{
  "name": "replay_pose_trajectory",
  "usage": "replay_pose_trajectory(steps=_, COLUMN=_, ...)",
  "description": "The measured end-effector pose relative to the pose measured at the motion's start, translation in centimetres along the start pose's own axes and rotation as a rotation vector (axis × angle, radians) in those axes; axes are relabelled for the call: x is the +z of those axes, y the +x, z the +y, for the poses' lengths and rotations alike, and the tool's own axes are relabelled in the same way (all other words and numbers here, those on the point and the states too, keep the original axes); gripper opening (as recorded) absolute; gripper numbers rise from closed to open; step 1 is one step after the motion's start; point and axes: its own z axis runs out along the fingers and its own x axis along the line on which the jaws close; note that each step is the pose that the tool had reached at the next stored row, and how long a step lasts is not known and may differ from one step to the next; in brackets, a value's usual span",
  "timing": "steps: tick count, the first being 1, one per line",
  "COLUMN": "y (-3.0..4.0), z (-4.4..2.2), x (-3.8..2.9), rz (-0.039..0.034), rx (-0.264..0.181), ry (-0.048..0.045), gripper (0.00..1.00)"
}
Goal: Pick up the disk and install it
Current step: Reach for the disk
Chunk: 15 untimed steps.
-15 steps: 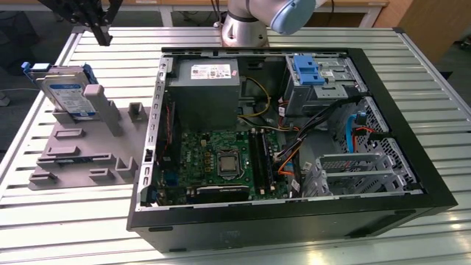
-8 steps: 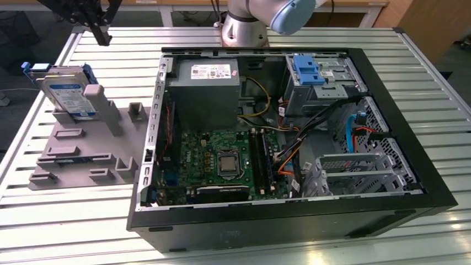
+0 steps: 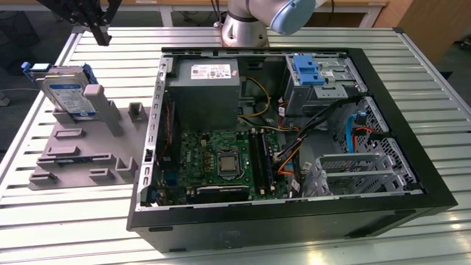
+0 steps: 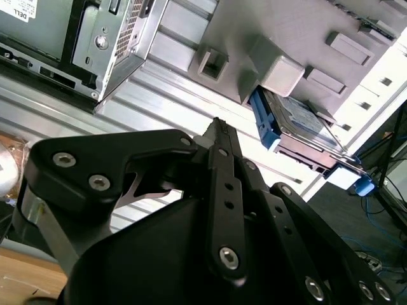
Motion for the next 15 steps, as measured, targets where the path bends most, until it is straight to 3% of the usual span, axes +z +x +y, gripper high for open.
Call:
replay_pose_trajectory(steps=5, y=0.92, z=0.12, x=0.04, rz=0.0, rx=0.0, ry=0.0001, gripper=0.11)
replay_pose_trajectory(steps=15, y=5.1, z=0.19, x=0.23, rz=0.0, rx=0.0, ry=0.0001, gripper=0.11)
